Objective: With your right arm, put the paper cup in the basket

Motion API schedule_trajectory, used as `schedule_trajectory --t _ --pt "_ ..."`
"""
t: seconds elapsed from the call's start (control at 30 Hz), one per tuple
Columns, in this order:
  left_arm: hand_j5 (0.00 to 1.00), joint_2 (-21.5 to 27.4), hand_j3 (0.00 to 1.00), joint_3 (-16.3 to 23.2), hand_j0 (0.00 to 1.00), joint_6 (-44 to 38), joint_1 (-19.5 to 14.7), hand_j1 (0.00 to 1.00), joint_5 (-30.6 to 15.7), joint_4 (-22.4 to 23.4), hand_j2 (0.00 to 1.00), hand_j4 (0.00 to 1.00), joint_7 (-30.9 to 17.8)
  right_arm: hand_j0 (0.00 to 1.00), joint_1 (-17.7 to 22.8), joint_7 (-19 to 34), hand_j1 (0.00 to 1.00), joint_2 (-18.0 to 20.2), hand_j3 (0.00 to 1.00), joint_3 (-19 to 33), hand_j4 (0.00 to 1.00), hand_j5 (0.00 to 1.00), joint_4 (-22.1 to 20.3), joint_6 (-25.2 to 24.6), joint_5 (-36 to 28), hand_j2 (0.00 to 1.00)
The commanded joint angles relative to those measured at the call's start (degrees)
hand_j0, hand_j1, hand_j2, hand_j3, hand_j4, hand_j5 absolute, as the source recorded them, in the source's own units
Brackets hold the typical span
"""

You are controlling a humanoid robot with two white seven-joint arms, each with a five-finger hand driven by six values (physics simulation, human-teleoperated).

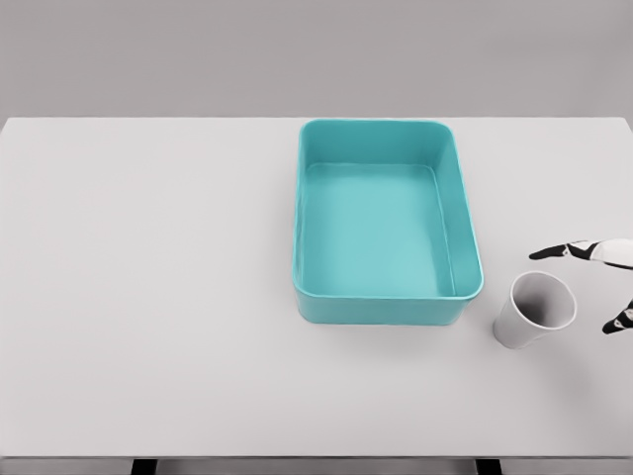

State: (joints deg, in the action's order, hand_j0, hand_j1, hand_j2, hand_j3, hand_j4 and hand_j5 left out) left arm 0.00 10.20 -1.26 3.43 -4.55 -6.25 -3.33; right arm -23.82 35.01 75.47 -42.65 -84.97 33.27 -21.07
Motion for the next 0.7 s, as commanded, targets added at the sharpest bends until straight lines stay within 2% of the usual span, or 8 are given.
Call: schedule_trajectory --t 0.0,0.67 --pt "1.0 0.0 1.0 0.0 1.0 0.0 0.0 1.0 0.0 0.0 1.0 1.0 0.0 1.0 0.0 0.0 1.0 -0.7 1.0 -0.1 1.0 1.0 0.0 -0.1 -0.3 1.0" --pt "1.0 0.0 1.0 0.0 1.0 0.0 0.0 1.0 0.1 0.0 1.0 1.0 0.0 1.0 0.0 0.0 1.0 -2.4 1.0 -1.2 1.0 1.0 -3.0 -0.1 1.3 1.0"
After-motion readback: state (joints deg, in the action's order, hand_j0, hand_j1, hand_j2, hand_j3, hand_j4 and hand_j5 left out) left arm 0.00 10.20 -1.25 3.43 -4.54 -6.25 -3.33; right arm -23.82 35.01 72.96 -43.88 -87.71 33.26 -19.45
